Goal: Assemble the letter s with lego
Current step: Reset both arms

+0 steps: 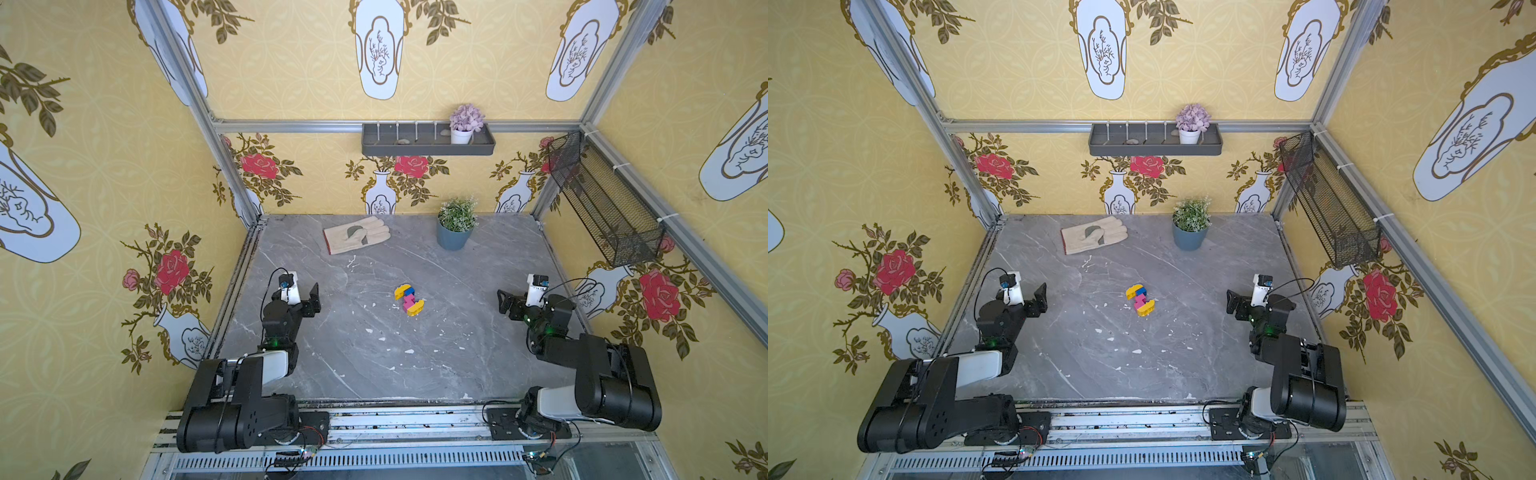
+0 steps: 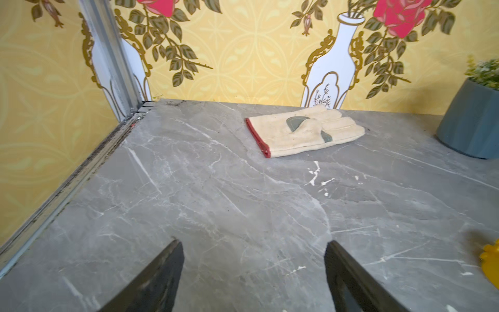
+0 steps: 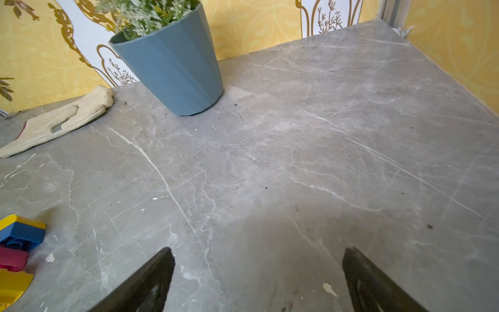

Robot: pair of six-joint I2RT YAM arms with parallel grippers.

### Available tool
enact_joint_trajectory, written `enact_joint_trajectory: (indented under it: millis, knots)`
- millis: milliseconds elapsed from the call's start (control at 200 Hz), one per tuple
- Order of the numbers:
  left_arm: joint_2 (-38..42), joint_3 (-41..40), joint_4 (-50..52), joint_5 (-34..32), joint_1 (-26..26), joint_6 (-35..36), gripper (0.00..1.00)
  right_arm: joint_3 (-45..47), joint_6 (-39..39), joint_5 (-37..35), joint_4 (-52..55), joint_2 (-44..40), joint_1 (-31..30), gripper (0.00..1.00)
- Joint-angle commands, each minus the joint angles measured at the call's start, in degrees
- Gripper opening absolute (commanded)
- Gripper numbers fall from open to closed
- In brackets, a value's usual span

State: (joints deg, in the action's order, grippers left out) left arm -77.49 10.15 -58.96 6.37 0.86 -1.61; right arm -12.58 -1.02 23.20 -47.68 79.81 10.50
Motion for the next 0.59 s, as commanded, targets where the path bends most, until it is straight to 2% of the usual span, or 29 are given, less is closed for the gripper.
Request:
enact_joint_trajectory:
  millis: [0, 55, 90, 140, 180, 260, 590]
  knots:
    - [-2.2, 0.0, -7.5, -0.8, -1.3, 2.3, 0.83, 3.3, 0.5, -4.0, -13.8, 2.5, -1.3, 0.98]
    - [-3.2, -2.0, -11.7, -2.3, -1.5, 1.7, 0.86, 1.2, 0.9, -3.9, -7.4, 1.4, -1.0, 0.98]
    - [-5.0, -3.3, -16.4, -3.4, -1.6, 1.2, 0.87, 1.8, 0.1, -3.7, -10.2, 2.2, -0.7, 0.98]
    - [-3.8, -2.4, -12.2, -3.9, -1.9, 1.7, 0.89, 1.2, 0.0, -3.8, -8.9, 2.2, -0.4, 0.98]
    - [-4.8, -2.6, -14.9, -4.3, -1.9, 1.4, 0.91, 1.1, -0.3, -5.1, -8.3, 1.9, -0.5, 0.98]
    - [-4.6, -2.4, -13.3, -6.6, -1.9, 0.5, 1.0, 0.9, -0.4, -5.5, -7.9, 2.1, -0.5, 0.98]
    - [-4.0, -2.7, -13.4, -6.6, -1.9, 0.7, 0.99, 1.3, -0.4, -5.8, -8.4, 1.7, -0.7, 0.98]
